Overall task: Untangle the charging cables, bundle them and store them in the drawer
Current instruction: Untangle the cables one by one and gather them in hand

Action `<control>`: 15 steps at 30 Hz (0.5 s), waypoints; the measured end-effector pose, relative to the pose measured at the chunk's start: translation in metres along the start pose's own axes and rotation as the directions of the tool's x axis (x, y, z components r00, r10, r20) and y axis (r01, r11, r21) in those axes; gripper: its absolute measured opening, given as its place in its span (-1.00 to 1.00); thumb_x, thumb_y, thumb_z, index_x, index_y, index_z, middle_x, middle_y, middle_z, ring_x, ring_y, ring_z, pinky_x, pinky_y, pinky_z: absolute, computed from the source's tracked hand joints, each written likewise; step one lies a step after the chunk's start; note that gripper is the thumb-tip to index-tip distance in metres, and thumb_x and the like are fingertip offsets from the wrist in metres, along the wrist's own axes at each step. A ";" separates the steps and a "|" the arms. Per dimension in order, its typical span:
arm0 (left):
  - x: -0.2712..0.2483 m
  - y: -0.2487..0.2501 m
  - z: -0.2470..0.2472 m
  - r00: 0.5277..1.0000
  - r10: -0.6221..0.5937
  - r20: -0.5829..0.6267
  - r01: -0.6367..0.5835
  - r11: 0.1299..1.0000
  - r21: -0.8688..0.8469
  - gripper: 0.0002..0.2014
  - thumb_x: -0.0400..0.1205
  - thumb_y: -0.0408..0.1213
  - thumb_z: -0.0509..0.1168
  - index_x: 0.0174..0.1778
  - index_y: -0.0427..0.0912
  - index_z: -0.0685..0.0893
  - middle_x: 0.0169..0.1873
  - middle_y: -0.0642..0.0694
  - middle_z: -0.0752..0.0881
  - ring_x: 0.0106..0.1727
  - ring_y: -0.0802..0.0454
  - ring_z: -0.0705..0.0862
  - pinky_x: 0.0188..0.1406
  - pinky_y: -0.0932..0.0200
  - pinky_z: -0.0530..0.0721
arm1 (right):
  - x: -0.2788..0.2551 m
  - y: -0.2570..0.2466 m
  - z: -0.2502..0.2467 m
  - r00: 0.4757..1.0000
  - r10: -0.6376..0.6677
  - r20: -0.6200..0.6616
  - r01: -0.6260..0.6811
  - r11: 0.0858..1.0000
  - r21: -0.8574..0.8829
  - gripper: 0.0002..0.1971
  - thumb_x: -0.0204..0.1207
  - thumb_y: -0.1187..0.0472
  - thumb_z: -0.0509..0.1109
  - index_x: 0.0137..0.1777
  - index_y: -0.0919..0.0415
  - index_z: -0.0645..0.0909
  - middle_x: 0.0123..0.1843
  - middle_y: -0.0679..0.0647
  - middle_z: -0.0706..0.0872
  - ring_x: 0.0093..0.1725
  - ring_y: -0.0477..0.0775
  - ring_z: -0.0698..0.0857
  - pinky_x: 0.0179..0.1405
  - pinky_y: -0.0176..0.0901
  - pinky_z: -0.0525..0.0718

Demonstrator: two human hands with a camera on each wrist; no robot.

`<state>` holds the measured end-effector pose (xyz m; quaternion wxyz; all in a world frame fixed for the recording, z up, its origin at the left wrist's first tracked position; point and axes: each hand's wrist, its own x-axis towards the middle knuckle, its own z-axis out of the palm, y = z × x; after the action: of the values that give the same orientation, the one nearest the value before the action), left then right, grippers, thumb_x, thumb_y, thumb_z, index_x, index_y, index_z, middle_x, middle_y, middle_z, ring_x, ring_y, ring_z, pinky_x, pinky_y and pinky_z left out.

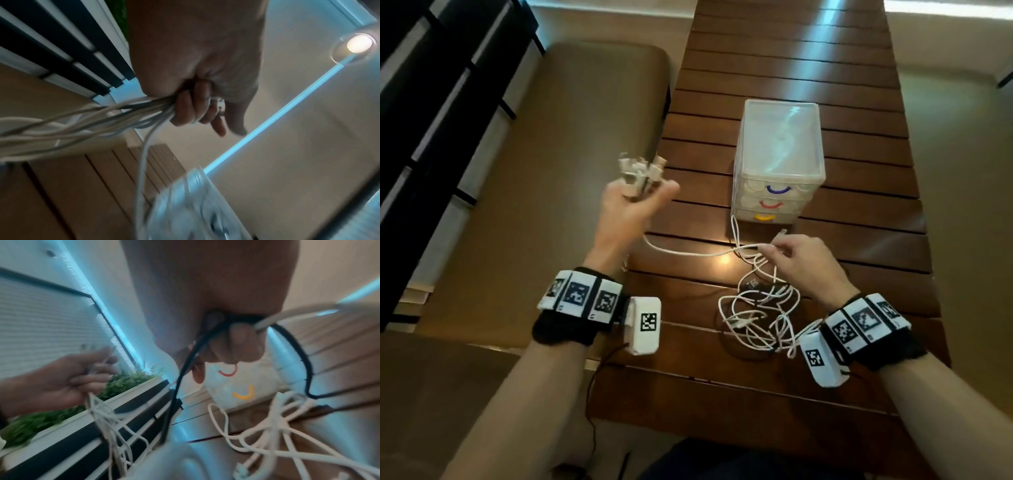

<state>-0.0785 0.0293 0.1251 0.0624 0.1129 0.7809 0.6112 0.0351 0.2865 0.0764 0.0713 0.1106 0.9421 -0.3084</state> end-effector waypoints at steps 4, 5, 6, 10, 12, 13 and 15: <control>-0.028 -0.007 0.061 0.984 0.036 0.174 -0.058 0.991 0.124 -0.84 0.62 -0.19 0.46 0.03 -0.17 0.84 -0.05 -0.01 0.83 0.00 0.10 0.78 0.02 0.05 0.73 | -0.004 -0.037 0.008 0.983 -0.149 -0.105 0.135 0.982 -0.130 -0.76 0.67 -0.08 0.33 -0.04 0.01 0.75 -0.21 -0.06 0.78 -0.19 0.01 0.71 -0.26 -0.14 0.53; -0.034 -0.009 0.072 0.985 0.031 0.170 -0.051 0.992 0.119 -0.81 0.65 -0.19 0.41 0.08 -0.17 0.82 -0.01 -0.03 0.82 0.03 0.09 0.77 0.06 0.01 0.73 | -0.004 -0.043 0.011 0.979 -0.169 -0.110 0.160 0.983 -0.089 -0.79 0.66 -0.05 0.35 0.04 0.01 0.77 -0.13 -0.05 0.82 -0.11 0.03 0.74 -0.21 -0.12 0.57; -0.039 -0.010 0.080 0.984 0.016 0.176 -0.039 0.991 0.125 -0.79 0.67 -0.18 0.37 0.14 -0.15 0.80 0.01 -0.02 0.82 0.05 0.10 0.77 0.07 -0.03 0.73 | -0.006 -0.048 0.014 0.977 -0.173 -0.121 0.173 0.985 -0.015 -0.81 0.65 0.01 0.36 0.09 0.02 0.77 -0.06 -0.04 0.84 -0.04 0.03 0.76 -0.14 -0.11 0.61; -0.047 -0.010 0.083 0.955 -0.124 0.269 0.045 0.958 0.282 -0.64 0.67 0.08 0.26 -0.01 -0.11 0.82 -0.14 -0.07 0.84 -0.04 -0.09 0.79 -0.09 -0.12 0.73 | -0.012 -0.049 0.022 0.974 -0.159 -0.160 0.188 0.965 0.185 -0.88 0.60 0.20 0.39 -0.10 -0.03 0.71 -0.16 -0.12 0.80 -0.17 -0.07 0.72 -0.22 -0.28 0.55; -0.046 -0.004 0.079 0.930 -0.156 0.332 0.007 0.913 0.408 -0.64 0.72 0.04 0.23 -0.17 -0.11 0.79 -0.22 -0.09 0.82 -0.10 -0.14 0.77 -0.14 -0.11 0.71 | -0.018 -0.047 0.025 0.981 -0.161 -0.108 0.184 0.952 0.246 -0.86 0.60 0.22 0.38 -0.11 -0.03 0.70 -0.22 -0.15 0.78 -0.24 -0.17 0.71 -0.24 -0.20 0.59; -0.045 -0.001 0.077 0.913 -0.166 0.372 -0.041 0.871 0.489 -0.64 0.74 0.00 0.22 -0.26 -0.07 0.75 -0.26 -0.07 0.80 -0.14 -0.13 0.75 -0.16 -0.09 0.70 | -0.020 -0.046 0.027 0.983 -0.164 -0.079 0.179 0.947 0.265 -0.87 0.60 0.23 0.38 -0.10 -0.01 0.70 -0.23 -0.16 0.78 -0.25 -0.19 0.71 -0.23 -0.18 0.60; -0.043 0.009 0.072 0.887 -0.186 0.422 -0.146 0.755 0.639 -0.66 0.73 -0.09 0.21 -0.36 -0.04 0.66 -0.30 -0.06 0.77 -0.16 -0.15 0.73 -0.23 -0.01 0.64 | -0.024 -0.043 0.027 0.983 -0.174 -0.052 0.182 0.958 0.223 -0.92 0.62 0.17 0.38 -0.03 0.09 0.71 -0.19 -0.09 0.79 -0.21 -0.10 0.73 -0.21 -0.12 0.60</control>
<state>-0.0190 0.0876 0.1141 0.2092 0.2605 0.9079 0.2532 0.0488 0.2329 0.0838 0.0152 0.0378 0.9079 -0.4171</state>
